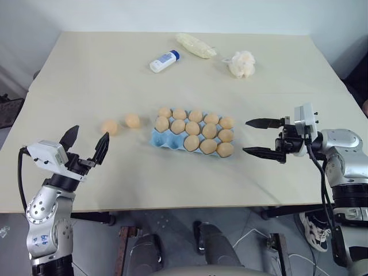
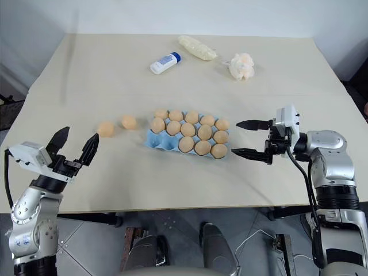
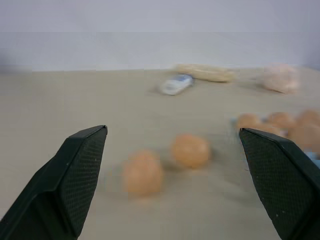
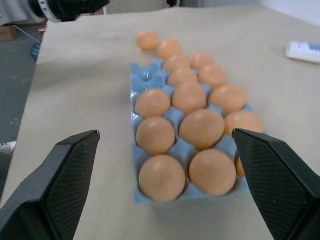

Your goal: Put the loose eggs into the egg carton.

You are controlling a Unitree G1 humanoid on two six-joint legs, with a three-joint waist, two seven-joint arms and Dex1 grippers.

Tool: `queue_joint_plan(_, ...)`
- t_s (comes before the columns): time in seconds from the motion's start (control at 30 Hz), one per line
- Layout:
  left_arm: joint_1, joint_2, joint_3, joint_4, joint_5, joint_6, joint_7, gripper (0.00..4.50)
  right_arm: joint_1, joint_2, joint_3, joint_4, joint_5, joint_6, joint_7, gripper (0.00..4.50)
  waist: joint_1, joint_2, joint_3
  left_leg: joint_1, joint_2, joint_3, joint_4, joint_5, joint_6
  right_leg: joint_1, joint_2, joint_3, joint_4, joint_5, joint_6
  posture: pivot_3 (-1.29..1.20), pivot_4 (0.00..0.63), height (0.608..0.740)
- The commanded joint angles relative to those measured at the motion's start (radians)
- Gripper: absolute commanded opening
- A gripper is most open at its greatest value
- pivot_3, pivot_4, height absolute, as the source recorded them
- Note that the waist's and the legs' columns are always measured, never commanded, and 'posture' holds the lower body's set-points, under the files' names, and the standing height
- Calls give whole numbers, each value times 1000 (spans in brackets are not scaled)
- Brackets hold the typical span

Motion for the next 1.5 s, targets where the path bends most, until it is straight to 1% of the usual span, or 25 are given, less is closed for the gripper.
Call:
queue_joint_plan(0.03,61,-47,45,-52,40,-33,99,4500,1,-9,-70,0,44,-14,14,4450,-1,0,0,0,0,-2,0,0,0,0,0,1,0,0,0,0,150,740)
queue_joint_plan(0.13,92,-73,60,-51,44,-34,144,4500,24,-1,-101,-25,68,-1,-12,4450,-1,0,0,0,0,-5,0,0,0,0,0,0,0,0,-1,0,150,740)
queue_joint_plan(0.2,110,-77,73,-40,35,-40,152,4500,56,8,-130,-62,100,11,-24,4450,0,0,0,0,0,-6,1,-1,-1,0,0,0,0,-3,-6,0,150,740)
queue_joint_plan(0.27,120,-65,87,4,39,-48,150,4500,102,20,-171,-123,135,33,-74,4450,2,0,0,0,0,-7,1,-2,-4,1,0,-1,0,-4,-7,0,150,740)
queue_joint_plan(0.33,112,-51,95,37,31,-41,143,4500,152,21,-182,-188,144,47,-100,4450,3,0,0,0,-1,-7,1,-2,-4,1,-1,-1,0,-4,-7,0,150,740)
queue_joint_plan(0.43,74,-16,89,96,33,-22,128,4500,213,38,-207,-283,184,80,-150,4450,3,0,0,0,-2,-7,1,-2,-4,1,-2,-1,-1,-4,-7,0,150,740)
queue_joint_plan(0.6,3,34,56,168,55,-25,104,4500,298,31,-228,-402,217,123,-198,4450,3,0,0,0,-2,-7,0,-2,-4,2,-2,-1,-1,-4,-7,0,150,740)
queue_joint_plan(0.9,-57,53,5,199,47,-24,35,4500,324,24,-233,-450,221,138,-249,4450,2,0,0,0,-1,-7,-1,-2,-4,1,-1,-2,-2,-3,-5,0,150,740)
queue_joint_plan(1.03,-174,92,-13,289,55,-24,-7,4500,310,27,-217,-445,209,142,-266,4450,7,0,0,0,-1,-7,0,-2,-5,1,0,-1,-1,-3,-6,0,150,740)
queue_joint_plan(1.17,-258,123,-33,384,73,-32,-25,4500,304,28,-207,-441,204,142,-272,4450,9,0,0,0,-2,-7,0,-2,-4,2,-1,-1,-1,-3,-5,0,150,740)
queue_joint_plan(1.23,-304,136,-51,436,91,-34,-32,4500,302,26,-202,-440,201,145,-273,4450,10,0,0,0,-2,-6,0,-1,-3,2,-2,-1,-1,0,-1,0,150,740)
queue_joint_plan(1.3,-368,151,-82,525,111,-37,-62,4500,298,22,-199,-436,195,146,-273,4450,13,0,0,-1,-2,-6,0,0,0,1,-1,-1,-1,1,1,0,150,740)
queue_joint_plan(1.5,-512,166,-140,746,153,-96,-138,4500,297,18,-197,-433,188,150,-274,4450,30,0,0,-1,0,0,-1,0,-1,1,1,-3,-1,1,1,0,150,740)
